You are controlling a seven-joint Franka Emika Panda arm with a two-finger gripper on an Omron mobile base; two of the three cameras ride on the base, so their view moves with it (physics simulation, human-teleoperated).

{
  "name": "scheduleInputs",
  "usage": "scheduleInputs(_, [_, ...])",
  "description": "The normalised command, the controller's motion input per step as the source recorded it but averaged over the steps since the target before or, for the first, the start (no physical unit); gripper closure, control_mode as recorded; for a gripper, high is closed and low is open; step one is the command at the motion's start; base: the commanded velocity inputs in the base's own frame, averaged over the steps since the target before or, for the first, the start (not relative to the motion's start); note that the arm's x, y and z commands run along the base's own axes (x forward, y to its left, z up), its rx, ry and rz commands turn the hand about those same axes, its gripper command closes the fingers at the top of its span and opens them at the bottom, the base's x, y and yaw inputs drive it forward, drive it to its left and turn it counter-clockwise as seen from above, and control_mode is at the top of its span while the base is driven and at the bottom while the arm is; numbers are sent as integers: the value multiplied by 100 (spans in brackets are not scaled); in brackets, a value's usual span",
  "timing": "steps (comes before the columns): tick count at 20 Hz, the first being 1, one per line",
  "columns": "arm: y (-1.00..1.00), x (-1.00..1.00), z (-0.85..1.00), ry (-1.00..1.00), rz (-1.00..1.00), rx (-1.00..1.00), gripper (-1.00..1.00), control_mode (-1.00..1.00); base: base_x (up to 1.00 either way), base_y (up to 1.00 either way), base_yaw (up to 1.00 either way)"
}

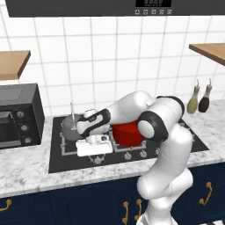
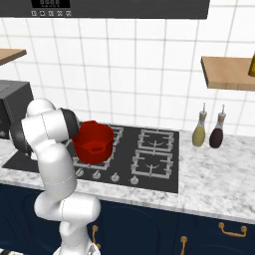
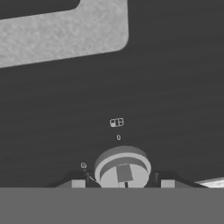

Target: Pick the kettle from the counter and place it on a stove burner. Then turn the burner on.

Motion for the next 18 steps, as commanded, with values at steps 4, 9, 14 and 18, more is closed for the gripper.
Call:
scheduleInputs(4, [0,0,0,0,0,0,100,-100,0,0,0])
scheduleInputs(9, [0,-1,-5,2,0,0,100,-100,0,0,0])
scheduleInputs(14, [2,-1,-30,6,19,0,100,-100,0,0,0])
scheduleInputs(18, [6,-1,-38,2,34,0,100,-100,0,0,0])
